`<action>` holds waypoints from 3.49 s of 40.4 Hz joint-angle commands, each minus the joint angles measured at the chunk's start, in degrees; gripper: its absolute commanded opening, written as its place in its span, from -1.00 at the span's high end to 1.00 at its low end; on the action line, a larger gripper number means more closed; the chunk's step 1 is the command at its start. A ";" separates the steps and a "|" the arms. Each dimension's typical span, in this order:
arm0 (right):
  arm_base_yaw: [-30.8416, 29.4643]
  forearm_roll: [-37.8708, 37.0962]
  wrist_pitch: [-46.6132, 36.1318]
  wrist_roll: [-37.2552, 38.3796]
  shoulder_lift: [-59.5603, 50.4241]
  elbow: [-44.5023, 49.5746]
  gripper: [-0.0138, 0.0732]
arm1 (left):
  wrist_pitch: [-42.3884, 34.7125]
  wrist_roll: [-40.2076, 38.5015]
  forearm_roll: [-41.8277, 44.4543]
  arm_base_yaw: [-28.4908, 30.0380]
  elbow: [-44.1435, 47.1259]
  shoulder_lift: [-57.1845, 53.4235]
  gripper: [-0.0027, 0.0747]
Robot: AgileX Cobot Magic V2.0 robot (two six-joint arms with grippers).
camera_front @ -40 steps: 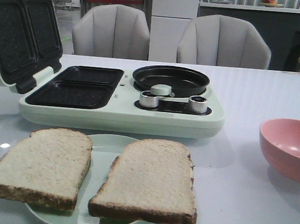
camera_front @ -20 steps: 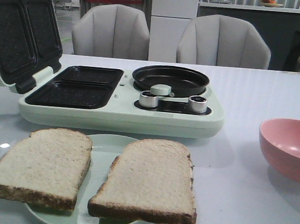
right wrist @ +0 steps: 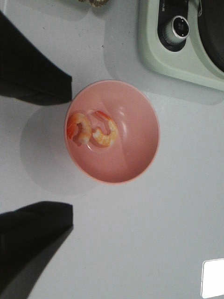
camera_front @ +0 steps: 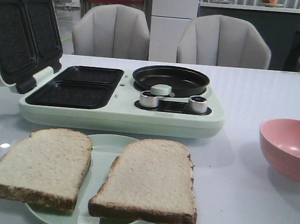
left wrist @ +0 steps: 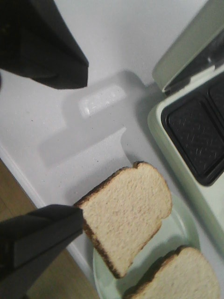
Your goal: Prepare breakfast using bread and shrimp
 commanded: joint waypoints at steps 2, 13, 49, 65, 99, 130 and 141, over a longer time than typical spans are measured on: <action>0.02 0.34 -3.31 -0.72 -0.05 -1.90 -0.58 | -3.92 0.67 7.49 -7.26 -1.45 3.37 -0.52; 0.02 0.34 -3.31 -0.72 -0.05 -1.90 -0.58 | -3.61 -0.47 22.54 -22.80 0.71 16.00 -0.52; 0.02 0.34 -3.31 -0.72 -0.05 -1.90 -0.58 | -7.31 -45.88 68.13 -29.25 -1.75 52.39 -0.25; 0.02 0.34 -3.31 -0.72 -0.05 -1.90 -0.58 | -4.29 -45.88 67.91 -32.63 -1.75 52.39 0.50; 0.02 0.34 -3.31 -0.72 -0.05 -1.90 -0.58 | 17.06 -45.88 78.99 -41.93 -8.13 31.98 0.67; 0.02 0.34 -3.26 -0.72 -0.05 -1.90 -0.58 | -5.26 -45.88 89.85 -13.05 -33.34 52.69 0.67; 0.02 0.34 -3.26 -0.72 -0.05 -1.90 -0.58 | -7.25 -45.88 90.91 -9.37 -35.44 61.05 0.67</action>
